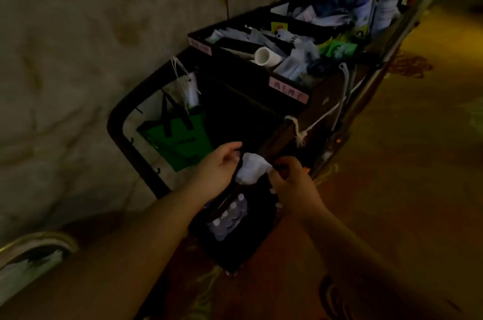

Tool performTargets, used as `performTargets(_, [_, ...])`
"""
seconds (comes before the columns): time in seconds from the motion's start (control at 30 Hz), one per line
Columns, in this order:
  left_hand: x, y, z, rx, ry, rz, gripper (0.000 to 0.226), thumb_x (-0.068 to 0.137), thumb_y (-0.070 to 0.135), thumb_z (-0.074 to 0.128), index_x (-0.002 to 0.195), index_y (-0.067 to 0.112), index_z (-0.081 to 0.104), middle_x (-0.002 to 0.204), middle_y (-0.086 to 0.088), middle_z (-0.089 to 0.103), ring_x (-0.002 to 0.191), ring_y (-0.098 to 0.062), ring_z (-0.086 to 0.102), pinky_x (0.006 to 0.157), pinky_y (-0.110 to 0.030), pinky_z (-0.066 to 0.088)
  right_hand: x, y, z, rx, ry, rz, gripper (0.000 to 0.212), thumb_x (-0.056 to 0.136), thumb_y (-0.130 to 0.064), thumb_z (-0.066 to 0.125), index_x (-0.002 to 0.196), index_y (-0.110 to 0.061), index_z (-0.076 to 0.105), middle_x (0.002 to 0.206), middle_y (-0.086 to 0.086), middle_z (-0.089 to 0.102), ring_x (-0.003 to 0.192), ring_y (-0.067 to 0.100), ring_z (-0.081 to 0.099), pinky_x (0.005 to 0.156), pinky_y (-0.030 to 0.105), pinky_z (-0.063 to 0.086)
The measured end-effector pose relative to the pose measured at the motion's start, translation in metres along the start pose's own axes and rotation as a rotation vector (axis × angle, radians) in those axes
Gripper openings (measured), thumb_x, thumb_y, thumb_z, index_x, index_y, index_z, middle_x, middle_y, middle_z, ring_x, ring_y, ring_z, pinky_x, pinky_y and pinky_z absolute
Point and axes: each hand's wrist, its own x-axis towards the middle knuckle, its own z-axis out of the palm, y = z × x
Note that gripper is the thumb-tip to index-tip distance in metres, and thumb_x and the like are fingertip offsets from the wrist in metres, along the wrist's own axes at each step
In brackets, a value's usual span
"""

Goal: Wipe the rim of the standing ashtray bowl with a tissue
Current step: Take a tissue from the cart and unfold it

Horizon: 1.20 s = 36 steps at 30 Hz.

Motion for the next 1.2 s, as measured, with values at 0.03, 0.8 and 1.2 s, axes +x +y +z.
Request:
performTargets(0.03, [0.004, -0.001, 0.003, 0.012, -0.021, 0.008, 0.035, 0.105, 0.023, 0.049, 0.135, 0.039, 0.056, 0.115, 0.021, 0.064, 0.107, 0.006, 0.059, 0.077, -0.001, 0.042, 0.004, 0.002, 0.002, 0.009, -0.029, 0.016, 0.016, 0.088, -0.058, 0.056, 0.101, -0.052, 0.050, 0.089, -0.023, 0.067, 0.075, 0.010, 0.069, 0.066, 0.050, 0.062])
performTargets(0.8, [0.012, 0.018, -0.017, 0.072, -0.078, 0.037, 0.020, 0.099, 0.022, 0.059, 0.090, 0.037, 0.070, 0.088, 0.006, 0.071, 0.082, -0.009, 0.069, 0.068, -0.023, 0.052, 0.006, -0.011, 0.007, 0.067, -0.011, -0.085, 0.025, 0.096, -0.046, 0.055, 0.080, -0.027, 0.055, 0.072, 0.013, 0.056, 0.054, 0.019, 0.045, 0.051, 0.034, 0.040])
performTargets(1.2, [-0.040, 0.035, -0.076, -0.055, 0.007, 0.155, 0.019, 0.097, 0.023, 0.061, 0.091, 0.037, 0.073, 0.079, 0.001, 0.073, 0.069, -0.006, 0.067, 0.064, -0.022, 0.056, -0.011, -0.065, 0.032, 0.067, 0.092, -0.355, 0.020, 0.101, -0.030, 0.055, 0.082, -0.024, 0.054, 0.065, -0.010, 0.050, 0.058, 0.002, 0.047, 0.052, 0.016, 0.038])
